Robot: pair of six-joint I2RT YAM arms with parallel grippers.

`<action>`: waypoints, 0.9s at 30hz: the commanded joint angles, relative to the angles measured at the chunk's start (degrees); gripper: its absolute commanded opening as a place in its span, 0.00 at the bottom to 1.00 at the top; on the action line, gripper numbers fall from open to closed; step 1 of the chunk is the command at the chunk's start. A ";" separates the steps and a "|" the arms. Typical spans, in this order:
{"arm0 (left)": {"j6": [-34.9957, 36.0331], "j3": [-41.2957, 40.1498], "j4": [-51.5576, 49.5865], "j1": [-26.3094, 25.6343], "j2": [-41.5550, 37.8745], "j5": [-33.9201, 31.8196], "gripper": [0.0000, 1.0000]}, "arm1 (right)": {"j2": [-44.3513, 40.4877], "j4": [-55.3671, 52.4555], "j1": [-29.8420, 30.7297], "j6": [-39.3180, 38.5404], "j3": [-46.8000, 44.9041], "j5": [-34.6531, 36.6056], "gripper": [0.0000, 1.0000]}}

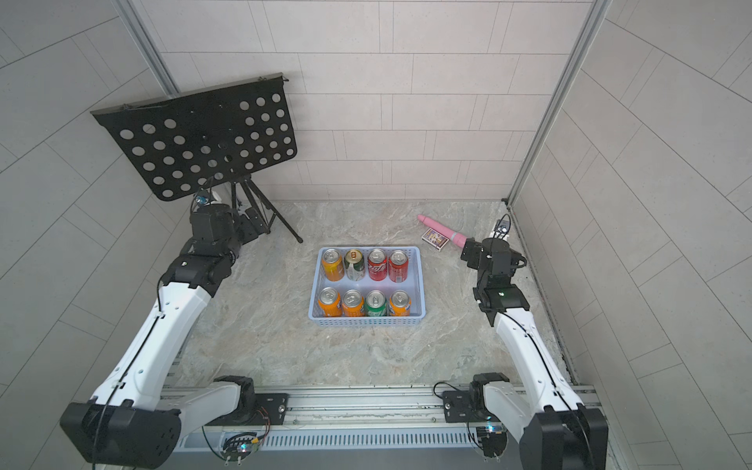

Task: Take out the drinks from the basket
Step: Pick up the drink from the basket.

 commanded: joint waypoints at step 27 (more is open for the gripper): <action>3.42 8.26 -6.64 -4.08 16.63 28.19 1.00 | 8.99 -33.07 23.91 9.86 18.84 -15.28 0.96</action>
